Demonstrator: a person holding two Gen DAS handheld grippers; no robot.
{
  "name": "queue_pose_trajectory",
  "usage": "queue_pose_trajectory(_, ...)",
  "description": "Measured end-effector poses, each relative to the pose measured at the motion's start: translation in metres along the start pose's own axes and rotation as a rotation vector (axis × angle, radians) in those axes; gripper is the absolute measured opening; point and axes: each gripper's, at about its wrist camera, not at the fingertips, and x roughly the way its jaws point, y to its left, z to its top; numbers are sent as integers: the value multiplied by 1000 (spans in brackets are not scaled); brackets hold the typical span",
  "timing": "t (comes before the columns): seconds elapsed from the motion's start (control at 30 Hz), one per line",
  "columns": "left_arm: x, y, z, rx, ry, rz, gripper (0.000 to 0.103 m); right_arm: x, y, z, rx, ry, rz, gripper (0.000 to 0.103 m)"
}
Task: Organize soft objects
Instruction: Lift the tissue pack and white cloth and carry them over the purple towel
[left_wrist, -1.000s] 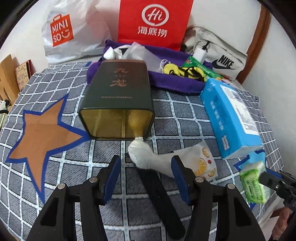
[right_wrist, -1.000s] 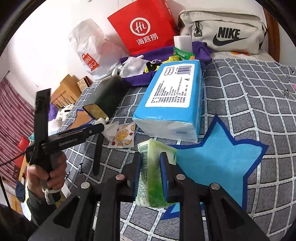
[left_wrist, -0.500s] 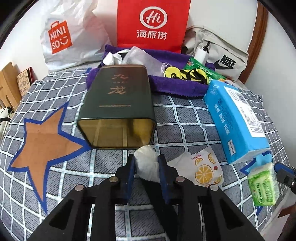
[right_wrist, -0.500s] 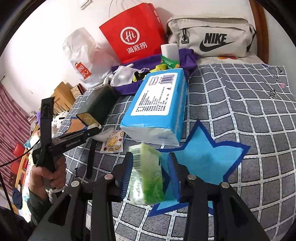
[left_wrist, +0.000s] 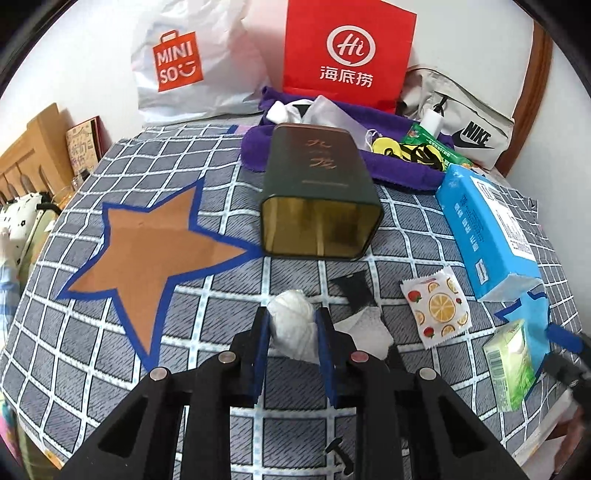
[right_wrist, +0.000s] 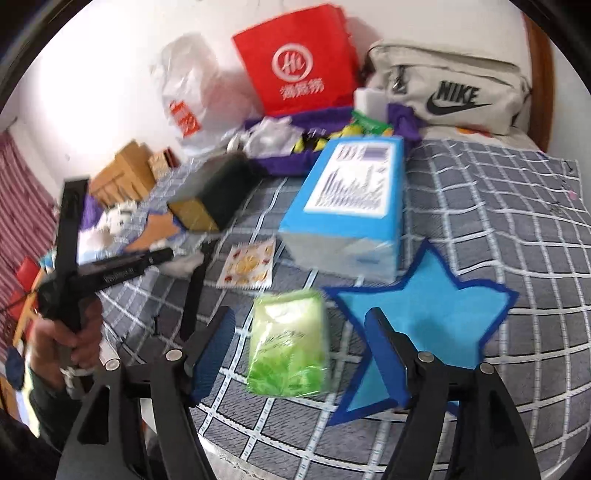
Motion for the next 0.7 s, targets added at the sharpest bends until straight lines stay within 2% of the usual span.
queue_pose_trajectory(0.23,5,2,-8,-2,25,-19,24,35,17,-15,-65,85,-68,72)
queue_pose_trajectory(0.37,13,1,-10,0,42,-3,24,36,23,-22,-102,36,-115,71)
queue_pose_trajectory(0.4,13,0,-10,5,37,-1,24,36,24,-23,-114,25,-132,65)
queue_pose_trajectory(0.43,14,0,-10,8,36,1,24,36,24,-24,-127,18,-158,55)
queue_pose_trajectory(0.47,14,-1,-10,12,38,3,24,35,23,-25,-136,5,-175,52)
queue_pose_trajectory(0.7,15,-5,-13,51,24,19,24,33,19,-28,-123,-40,-151,53)
